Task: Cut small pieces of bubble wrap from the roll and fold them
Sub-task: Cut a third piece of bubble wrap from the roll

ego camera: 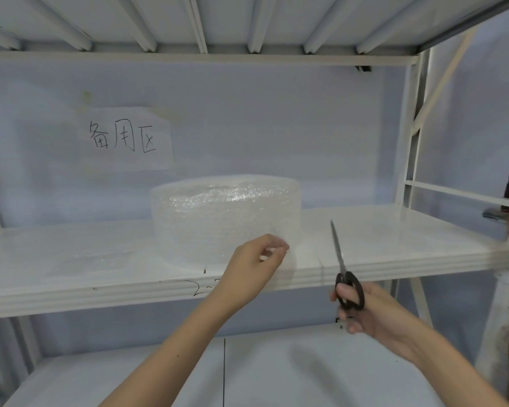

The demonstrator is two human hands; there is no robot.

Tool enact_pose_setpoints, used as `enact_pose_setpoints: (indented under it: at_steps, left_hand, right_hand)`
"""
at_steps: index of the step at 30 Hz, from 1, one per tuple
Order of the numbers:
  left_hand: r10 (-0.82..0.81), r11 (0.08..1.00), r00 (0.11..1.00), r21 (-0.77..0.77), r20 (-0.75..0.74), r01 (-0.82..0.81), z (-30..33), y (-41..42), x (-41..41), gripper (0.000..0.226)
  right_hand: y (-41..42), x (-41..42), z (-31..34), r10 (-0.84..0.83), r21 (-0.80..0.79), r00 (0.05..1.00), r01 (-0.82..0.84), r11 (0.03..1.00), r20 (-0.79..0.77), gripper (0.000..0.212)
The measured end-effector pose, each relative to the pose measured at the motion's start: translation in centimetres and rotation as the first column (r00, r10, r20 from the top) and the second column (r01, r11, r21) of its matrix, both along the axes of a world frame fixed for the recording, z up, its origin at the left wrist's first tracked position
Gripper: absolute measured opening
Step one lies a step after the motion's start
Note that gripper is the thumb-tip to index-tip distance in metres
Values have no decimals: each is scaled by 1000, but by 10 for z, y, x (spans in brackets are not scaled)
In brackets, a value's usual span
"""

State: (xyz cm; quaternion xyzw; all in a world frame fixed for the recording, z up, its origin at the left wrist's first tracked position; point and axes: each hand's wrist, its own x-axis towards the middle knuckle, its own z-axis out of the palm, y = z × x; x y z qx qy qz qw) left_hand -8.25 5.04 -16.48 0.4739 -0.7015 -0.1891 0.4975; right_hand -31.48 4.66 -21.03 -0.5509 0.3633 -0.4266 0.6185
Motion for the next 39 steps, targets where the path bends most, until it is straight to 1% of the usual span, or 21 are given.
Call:
enact_pose_setpoints:
  at_steps: [2,4,7,10,12,13,18,21,24,27,30,33,37,39]
  left_hand:
    - [63,998,993,32,-99,-60,-8,1,18,15]
    - [116,989,967,121,-227,-90,-15,3,34,15]
    - [150,966,917,254,-370,-56,-23,7,48,14]
    - [162,954,872,298,-462,-20,-26,8,52,13]
    - [156,951,877,310,-454,-9,-25,9,53,14]
    - [146,950,892,313,-427,-6,-24,10,54,15]
    - [121,951,962,306,-246,-41,-18,16,56,13]
    - [112,952,969,304,-221,-40,-17,19,53,7]
    - [108,953,955,303,-276,-21,-14,20,51,10]
    - [130,954,942,298,-311,-34,-9,19,53,11]
    - [137,955,928,296,-346,-31,-6,19,56,10]
    - [125,949,899,316,-420,15,-7,21,55,9]
    - [98,932,852,346,-514,102,-13,25,53,11]
    - [105,927,832,356,-545,116,-16,26,54,13]
  right_hand:
    - [7,12,-12,77,0,997,-77,997,-21,61]
    - [12,25,-25,168,8,982,-168,986,-83,55]
    - [14,42,-42,263,56,961,-259,964,-88,51]
    - [10,55,-54,311,72,949,-307,949,-52,52]
    - [8,62,-56,328,80,944,-324,943,-40,53]
    - [6,64,-57,333,84,942,-329,941,-38,53]
    - [-2,70,-60,385,92,922,-381,920,-33,53]
    - [-4,72,-60,430,86,902,-427,900,-22,56]
    - [-5,78,-58,450,56,893,-449,892,-14,64]
    - [-7,80,-60,450,29,893,-450,893,6,67]
    - [-6,75,-68,449,40,893,-450,892,32,65]
    - [-4,74,-70,466,46,885,-465,884,7,64]
    - [-11,82,-60,494,-6,870,-494,870,-4,62]
    - [-16,89,-53,509,-9,861,-509,861,9,60]
